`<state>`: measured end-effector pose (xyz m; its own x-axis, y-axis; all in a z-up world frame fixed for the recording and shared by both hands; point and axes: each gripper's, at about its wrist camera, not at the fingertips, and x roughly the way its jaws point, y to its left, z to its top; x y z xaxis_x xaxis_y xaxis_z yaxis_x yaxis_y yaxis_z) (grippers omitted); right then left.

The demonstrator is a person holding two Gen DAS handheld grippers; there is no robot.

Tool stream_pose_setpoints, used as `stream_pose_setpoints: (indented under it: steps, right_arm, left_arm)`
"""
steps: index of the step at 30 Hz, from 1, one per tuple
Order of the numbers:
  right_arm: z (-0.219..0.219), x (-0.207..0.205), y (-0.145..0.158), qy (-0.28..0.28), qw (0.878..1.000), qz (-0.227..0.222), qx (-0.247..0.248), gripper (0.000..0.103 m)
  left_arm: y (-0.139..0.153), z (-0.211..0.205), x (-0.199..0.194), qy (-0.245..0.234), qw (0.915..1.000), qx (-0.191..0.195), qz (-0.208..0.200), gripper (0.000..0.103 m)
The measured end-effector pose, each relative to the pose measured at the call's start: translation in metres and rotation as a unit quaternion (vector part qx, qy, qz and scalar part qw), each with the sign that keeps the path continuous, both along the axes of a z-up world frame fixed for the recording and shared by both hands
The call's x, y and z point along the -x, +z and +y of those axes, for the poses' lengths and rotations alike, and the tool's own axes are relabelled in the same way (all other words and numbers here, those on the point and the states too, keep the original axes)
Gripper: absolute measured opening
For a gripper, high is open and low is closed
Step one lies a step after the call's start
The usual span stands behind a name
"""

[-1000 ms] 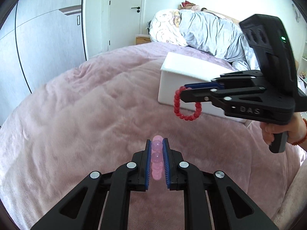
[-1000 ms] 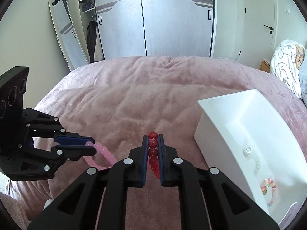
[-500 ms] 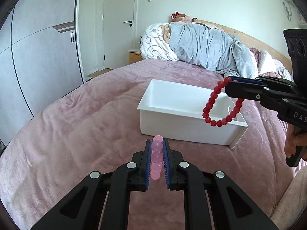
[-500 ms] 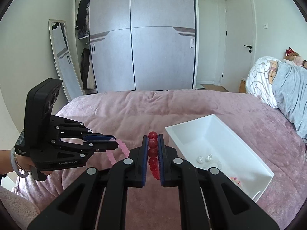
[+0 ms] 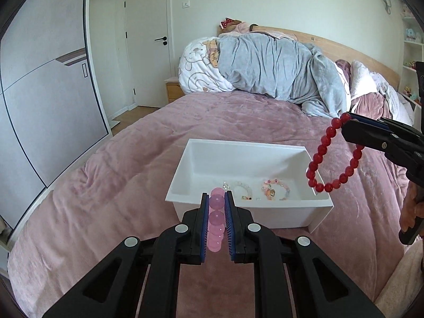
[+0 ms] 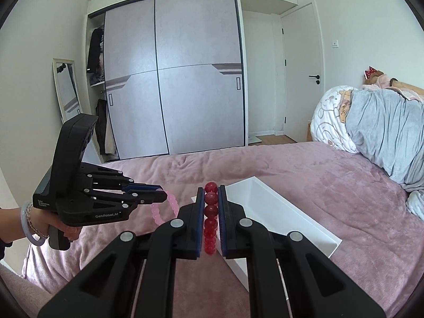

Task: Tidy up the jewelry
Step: 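Carry the pink and red bead bracelets over the white box with both tools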

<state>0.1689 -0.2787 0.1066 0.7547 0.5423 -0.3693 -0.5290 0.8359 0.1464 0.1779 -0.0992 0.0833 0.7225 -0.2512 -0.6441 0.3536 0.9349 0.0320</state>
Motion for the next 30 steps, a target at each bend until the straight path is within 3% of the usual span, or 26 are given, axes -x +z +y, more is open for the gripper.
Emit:
stream_pose_setpoints:
  steps: [5, 18, 30]
  right_arm:
    - [-0.020, -0.015, -0.007, -0.011, 1.000, 0.002, -0.021, 0.010]
    - [-0.074, -0.065, -0.057, -0.058, 0.996, 0.044, -0.046, 0.010]
    - [-0.082, -0.091, -0.094, -0.065, 0.993, 0.086, -0.042, 0.010]
  left_arm:
    - [0.006, -0.020, -0.025, -0.005, 0.9999, -0.011, 0.007, 0.017]
    - [-0.010, -0.050, -0.091, -0.011, 0.9992, -0.018, 0.033, 0.017]
    - [-0.043, -0.063, -0.147, -0.009, 0.9975, -0.026, 0.065, 0.017]
